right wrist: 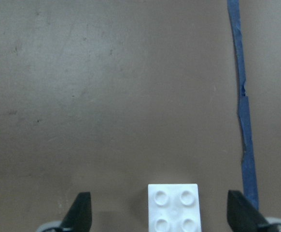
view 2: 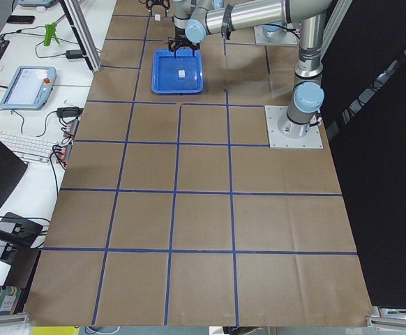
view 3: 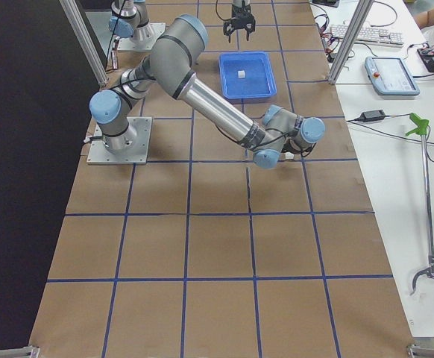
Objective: Assemble white blocks and place on blue tray
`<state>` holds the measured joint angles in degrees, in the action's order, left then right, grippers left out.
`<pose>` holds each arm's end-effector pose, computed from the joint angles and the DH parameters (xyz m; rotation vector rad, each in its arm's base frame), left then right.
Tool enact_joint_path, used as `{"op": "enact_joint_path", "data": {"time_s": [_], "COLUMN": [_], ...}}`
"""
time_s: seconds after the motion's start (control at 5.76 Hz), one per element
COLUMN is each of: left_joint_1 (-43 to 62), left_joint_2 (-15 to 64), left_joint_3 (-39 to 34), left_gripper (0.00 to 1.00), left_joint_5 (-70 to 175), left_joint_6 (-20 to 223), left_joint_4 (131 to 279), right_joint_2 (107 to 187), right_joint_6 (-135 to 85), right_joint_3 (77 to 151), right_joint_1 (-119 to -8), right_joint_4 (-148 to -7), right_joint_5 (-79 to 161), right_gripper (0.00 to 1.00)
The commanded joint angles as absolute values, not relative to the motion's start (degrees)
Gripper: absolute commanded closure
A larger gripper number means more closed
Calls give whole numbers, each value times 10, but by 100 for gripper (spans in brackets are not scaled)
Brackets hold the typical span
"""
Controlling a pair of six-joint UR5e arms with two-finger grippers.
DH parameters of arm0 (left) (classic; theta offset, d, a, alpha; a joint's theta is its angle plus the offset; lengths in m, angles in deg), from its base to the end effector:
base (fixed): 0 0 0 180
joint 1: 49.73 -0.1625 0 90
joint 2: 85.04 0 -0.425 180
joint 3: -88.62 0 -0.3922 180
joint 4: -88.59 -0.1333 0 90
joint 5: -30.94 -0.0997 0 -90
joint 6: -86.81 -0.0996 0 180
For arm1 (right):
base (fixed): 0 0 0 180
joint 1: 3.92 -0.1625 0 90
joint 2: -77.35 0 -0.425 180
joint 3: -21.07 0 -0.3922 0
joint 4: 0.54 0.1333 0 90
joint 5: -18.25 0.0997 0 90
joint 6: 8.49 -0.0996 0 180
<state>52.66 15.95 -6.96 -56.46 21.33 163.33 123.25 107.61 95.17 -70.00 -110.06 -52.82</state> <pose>-0.2535 -0.5119 0.3661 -1.9417 -2.4047 -0.0003 -0.1429 -0.7306 0.1742 -2.0381 2.0123 -0.3744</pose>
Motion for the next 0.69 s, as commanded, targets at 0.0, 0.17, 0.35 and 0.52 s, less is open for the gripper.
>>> {"op": "enact_joint_path", "data": {"time_s": [0.0, 0.17, 0.35, 0.52], "left_joint_1": [472, 466, 463, 461], "left_joint_2": [61, 51, 48, 36], "left_joint_3": [-62, -47, -41, -42], "left_gripper": [2, 1, 1, 1], "left_joint_5": [-535, -541, -561, -569], "left_joint_6": [239, 264, 341, 419], "left_joint_4": [1765, 1802, 1803, 1794], "right_joint_2": [1230, 1231, 1231, 1232], "right_joint_6": [1067, 1066, 1067, 1067], "right_joint_3": [949, 946, 943, 943], "right_joint_1": [-697, -697, -697, -697], "right_joint_4": [-1105, -1105, -1105, -1105], "right_joint_5": [-529, -529, -529, -529], "right_gripper": [16, 37, 51, 64]}}
